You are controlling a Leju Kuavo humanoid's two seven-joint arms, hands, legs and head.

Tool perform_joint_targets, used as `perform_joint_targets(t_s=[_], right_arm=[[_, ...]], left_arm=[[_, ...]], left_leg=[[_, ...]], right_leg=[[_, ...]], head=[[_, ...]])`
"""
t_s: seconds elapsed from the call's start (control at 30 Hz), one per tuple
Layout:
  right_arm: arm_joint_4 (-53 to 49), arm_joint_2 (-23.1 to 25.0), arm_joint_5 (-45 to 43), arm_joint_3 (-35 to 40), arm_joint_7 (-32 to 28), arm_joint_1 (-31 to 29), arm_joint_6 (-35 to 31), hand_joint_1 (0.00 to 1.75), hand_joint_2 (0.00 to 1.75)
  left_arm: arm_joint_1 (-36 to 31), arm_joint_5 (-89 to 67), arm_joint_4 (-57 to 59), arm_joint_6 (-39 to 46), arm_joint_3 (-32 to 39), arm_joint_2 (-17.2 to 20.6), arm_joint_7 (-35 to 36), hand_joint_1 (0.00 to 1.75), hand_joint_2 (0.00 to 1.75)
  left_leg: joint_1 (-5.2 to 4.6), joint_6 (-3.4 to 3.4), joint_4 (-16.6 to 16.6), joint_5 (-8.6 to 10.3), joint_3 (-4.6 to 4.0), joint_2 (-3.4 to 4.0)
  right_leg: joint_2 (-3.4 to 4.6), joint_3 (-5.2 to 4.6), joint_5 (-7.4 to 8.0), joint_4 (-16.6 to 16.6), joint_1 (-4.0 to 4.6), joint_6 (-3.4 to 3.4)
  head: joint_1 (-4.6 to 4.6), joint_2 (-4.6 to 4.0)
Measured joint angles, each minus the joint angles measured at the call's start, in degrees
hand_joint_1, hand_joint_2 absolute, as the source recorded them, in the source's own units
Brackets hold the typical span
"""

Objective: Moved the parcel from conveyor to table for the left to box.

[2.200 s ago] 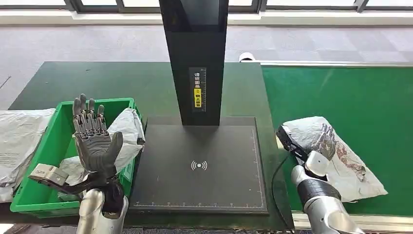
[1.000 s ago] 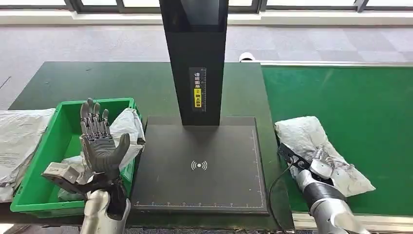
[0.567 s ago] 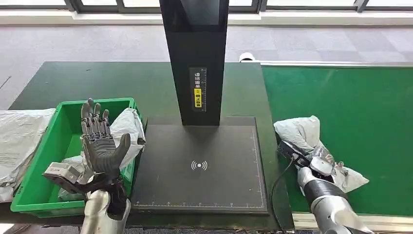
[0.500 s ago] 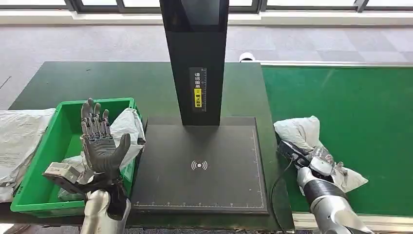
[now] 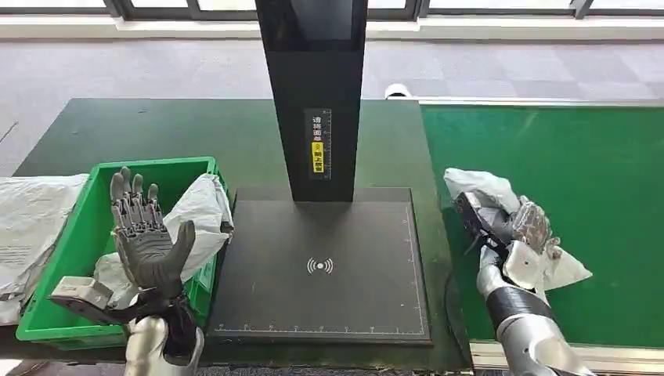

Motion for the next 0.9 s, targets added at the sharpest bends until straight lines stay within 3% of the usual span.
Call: perform_joint_targets(t_s=[0.1,0.2,0.37,0.6,0.8,0.9], right_arm=[[-7.73,1.88,-5.61,0.24,-9.97,3.13,-6.09,1.75,1.75],[-16.48,3.94,-9.52,1.14,-15.21,6.69,-6.68,1.75,1.75],[-28.08,6.19,-11.53,3.08,-16.35,12.05,-6.68,1.75,1.75],[-34.55,7.13,-11.94,3.32,-17.26,14.71,-6.68,1.75,1.75],[-38.98,8.88,-13.69,3.71,-25.85,16.66,-6.62,1.75,1.75],[-40.42,9.05,-14.09,8.33,-27.03,17.98,-5.49,1.75,1.75]], left_arm=[[0.15,-0.02,-0.59,0.2,-0.02,-0.06,0.42,0.0,1.75],[0.13,-0.15,-0.59,0.37,-0.15,-0.07,0.5,0.0,1.75],[0.08,-0.46,-0.57,0.46,-0.42,-0.07,0.48,0.0,1.75],[0.07,-0.5,-0.57,0.46,-0.52,-0.07,0.48,0.0,1.75],[-0.06,-0.5,-0.4,0.11,-0.9,-0.04,0.39,0.0,1.75],[-0.28,-0.52,0.21,-0.72,-1.53,0.02,0.28,0.0,1.75]], left_leg=[[0.03,-0.01,-0.01,0.0,-0.02,-0.02],[0.05,-0.02,-0.02,-0.01,-0.01,-0.02],[0.04,-0.03,-0.02,-0.02,-0.04,-0.02],[0.03,-0.02,-0.01,-0.02,-0.05,-0.01],[0.04,-0.03,-0.02,-0.02,-0.04,-0.01],[0.05,-0.06,-0.05,-0.04,-0.04,0.01]], right_leg=[[-0.03,-0.01,-0.03,0.01,0.03,-0.04],[-0.02,-0.02,-0.05,0.01,0.04,-0.07],[-0.04,-0.03,-0.08,0.01,0.03,-0.08],[-0.04,-0.03,-0.08,-0.01,0.02,-0.07],[-0.02,-0.08,-0.07,0.02,0.04,-0.09],[0.02,-0.1,-0.1,0.04,0.05,-0.13]], head=[[0.0,0.0],[0.0,0.0],[0.0,0.0],[0.0,0.02],[0.0,0.0],[0.0,0.0]])
